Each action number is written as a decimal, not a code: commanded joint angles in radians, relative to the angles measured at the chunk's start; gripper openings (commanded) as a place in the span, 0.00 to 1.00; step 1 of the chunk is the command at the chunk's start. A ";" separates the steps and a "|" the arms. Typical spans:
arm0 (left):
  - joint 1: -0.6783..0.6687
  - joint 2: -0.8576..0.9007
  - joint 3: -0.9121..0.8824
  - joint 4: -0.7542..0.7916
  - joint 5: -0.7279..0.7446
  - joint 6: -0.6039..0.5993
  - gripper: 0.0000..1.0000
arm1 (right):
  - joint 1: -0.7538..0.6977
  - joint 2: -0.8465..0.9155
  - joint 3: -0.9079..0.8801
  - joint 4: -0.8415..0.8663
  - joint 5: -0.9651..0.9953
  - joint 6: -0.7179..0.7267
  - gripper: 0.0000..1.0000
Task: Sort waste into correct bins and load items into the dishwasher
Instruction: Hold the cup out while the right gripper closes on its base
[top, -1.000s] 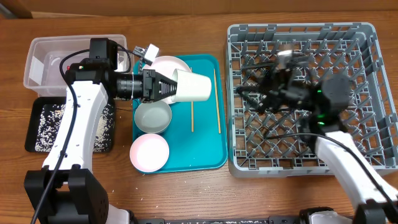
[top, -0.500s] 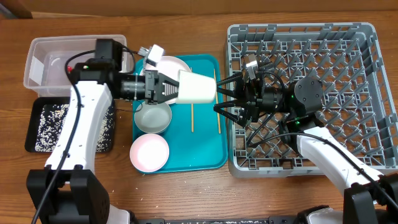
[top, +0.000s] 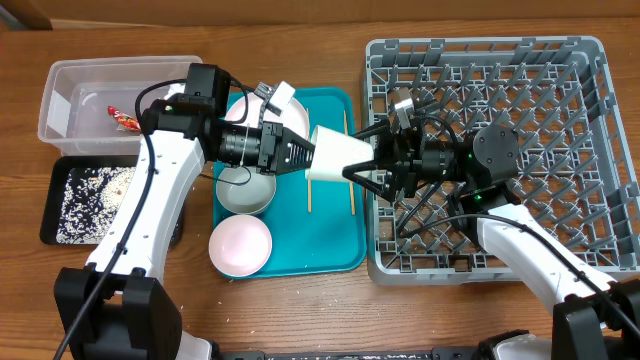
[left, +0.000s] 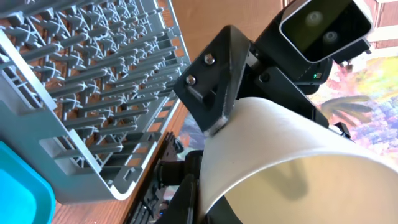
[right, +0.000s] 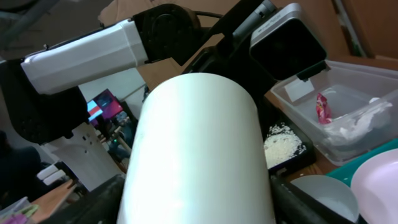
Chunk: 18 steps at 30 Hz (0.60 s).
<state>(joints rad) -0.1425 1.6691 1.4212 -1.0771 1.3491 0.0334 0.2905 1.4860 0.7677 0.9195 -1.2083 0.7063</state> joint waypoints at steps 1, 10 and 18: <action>-0.008 -0.003 0.013 0.016 0.016 0.020 0.04 | 0.002 0.000 0.014 0.000 0.025 0.001 0.71; -0.008 -0.003 0.013 0.072 0.032 -0.023 0.04 | 0.002 0.000 0.014 -0.004 0.025 0.002 0.88; -0.009 -0.003 0.013 0.072 0.032 -0.023 0.04 | 0.002 0.000 0.014 -0.006 0.028 0.002 0.82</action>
<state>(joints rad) -0.1444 1.6691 1.4212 -1.0058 1.3521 0.0216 0.2905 1.4860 0.7677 0.9123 -1.1957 0.7071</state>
